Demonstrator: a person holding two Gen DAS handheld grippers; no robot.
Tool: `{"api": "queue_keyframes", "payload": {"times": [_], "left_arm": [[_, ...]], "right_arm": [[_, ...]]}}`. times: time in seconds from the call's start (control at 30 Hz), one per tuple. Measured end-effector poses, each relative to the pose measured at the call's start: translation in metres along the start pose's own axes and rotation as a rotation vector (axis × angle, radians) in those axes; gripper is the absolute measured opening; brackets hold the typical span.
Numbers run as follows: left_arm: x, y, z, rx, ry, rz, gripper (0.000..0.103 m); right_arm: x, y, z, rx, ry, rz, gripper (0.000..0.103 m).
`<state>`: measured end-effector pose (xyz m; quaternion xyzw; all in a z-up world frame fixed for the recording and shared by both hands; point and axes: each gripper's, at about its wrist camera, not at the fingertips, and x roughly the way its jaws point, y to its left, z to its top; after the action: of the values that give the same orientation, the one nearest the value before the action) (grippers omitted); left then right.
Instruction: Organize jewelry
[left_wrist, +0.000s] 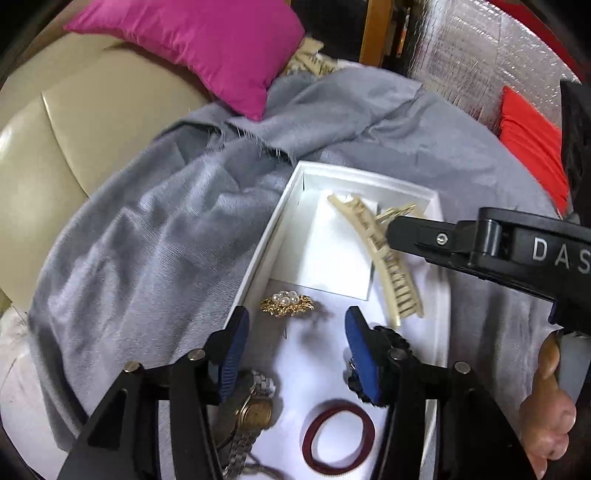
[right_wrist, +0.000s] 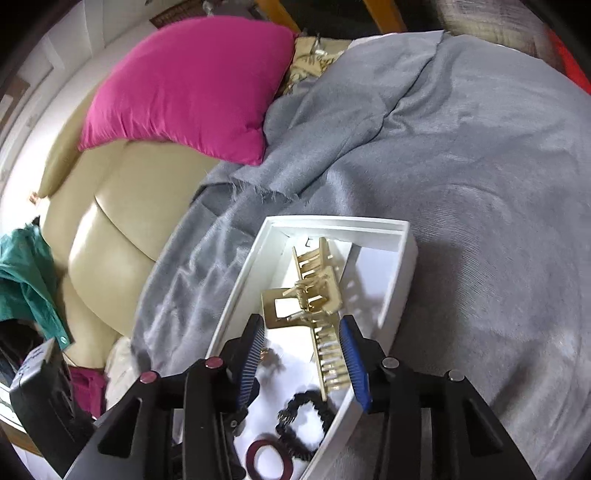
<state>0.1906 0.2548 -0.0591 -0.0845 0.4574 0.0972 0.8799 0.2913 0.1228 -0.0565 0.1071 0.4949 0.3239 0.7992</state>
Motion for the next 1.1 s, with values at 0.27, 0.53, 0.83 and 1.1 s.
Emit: {"api": "queue_keyframes", "payload": {"times": [0.27,0.53,0.83,1.1], "left_arm": [[-0.051,-0.004,-0.019,0.062,-0.14,0.057,0.063],[-0.101,-0.006,-0.044,0.098,-0.269,0.071,0.067],[-0.112,-0.008,-0.062,0.136,-0.299,0.108,0.068],[-0.11,-0.005,-0.06,0.135,-0.295,0.123,0.068]], "right_arm": [[-0.058,0.0,-0.025,-0.009,-0.106,-0.028,0.048],[-0.113,0.032,-0.069,-0.119,-0.157,-0.102,0.048],[-0.124,0.044,-0.095,-0.136,-0.156,-0.117,0.048],[-0.116,0.022,-0.095,-0.056,-0.147,-0.124,0.048]]}}
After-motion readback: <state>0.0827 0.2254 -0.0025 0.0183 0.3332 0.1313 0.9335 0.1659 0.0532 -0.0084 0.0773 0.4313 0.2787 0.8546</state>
